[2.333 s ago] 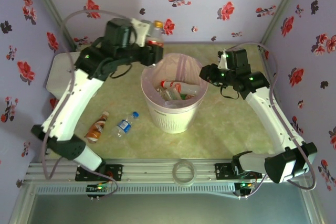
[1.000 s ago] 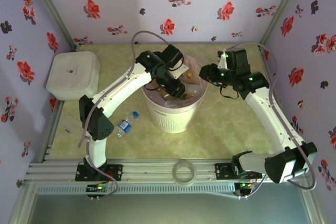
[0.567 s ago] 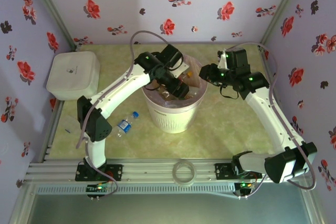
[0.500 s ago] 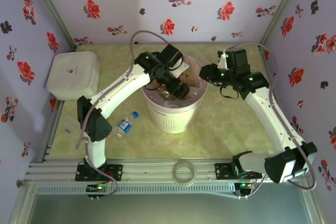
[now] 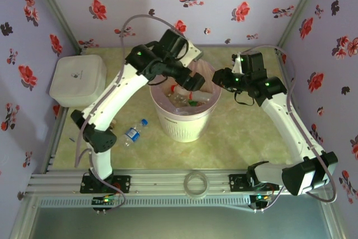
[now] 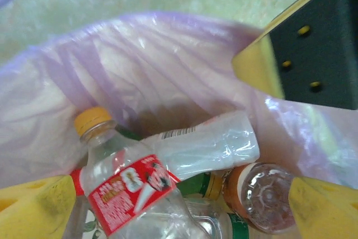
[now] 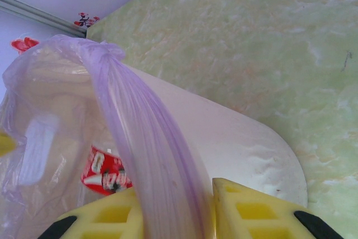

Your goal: Put the plastic bottles in the bin

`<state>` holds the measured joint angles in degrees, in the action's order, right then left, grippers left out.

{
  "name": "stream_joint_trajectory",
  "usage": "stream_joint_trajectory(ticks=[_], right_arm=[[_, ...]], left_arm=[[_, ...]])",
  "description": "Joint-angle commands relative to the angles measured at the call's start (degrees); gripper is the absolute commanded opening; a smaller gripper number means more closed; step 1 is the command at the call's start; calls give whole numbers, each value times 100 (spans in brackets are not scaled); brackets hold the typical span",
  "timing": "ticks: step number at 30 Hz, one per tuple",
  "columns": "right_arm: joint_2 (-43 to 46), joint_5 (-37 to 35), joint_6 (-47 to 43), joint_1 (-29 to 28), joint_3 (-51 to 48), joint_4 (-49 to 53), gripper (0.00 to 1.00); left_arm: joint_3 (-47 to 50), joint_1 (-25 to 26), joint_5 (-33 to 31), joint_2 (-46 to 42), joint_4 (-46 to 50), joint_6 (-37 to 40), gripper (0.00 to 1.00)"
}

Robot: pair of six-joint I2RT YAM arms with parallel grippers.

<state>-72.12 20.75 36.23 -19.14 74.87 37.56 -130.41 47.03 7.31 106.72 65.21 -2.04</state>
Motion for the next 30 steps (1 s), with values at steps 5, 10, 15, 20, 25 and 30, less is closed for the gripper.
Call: stream_joint_trajectory(ticks=[5, 10, 15, 20, 25, 30], right_arm=[[126, 216, 124, -47, 14, -328, 29], [125, 228, 139, -47, 10, -345, 29], [135, 123, 113, -55, 2, -307, 29], [132, 93, 37, -57, 10, -245, 29], [110, 116, 34, -55, 10, -267, 29], [83, 152, 66, -55, 6, -326, 29]], left_arm=[[299, -644, -471, -1215, -83, 116, 95], [1363, -1383, -568, -2058, -289, -253, 94], [2954, -2024, -817, -2941, -590, -616, 93], [4177, -2181, -1351, -3328, -371, -942, 94], [5235, -2358, -1498, -3728, -370, -1232, 94], [6410, -2370, -1124, -3994, -571, -1837, 96]])
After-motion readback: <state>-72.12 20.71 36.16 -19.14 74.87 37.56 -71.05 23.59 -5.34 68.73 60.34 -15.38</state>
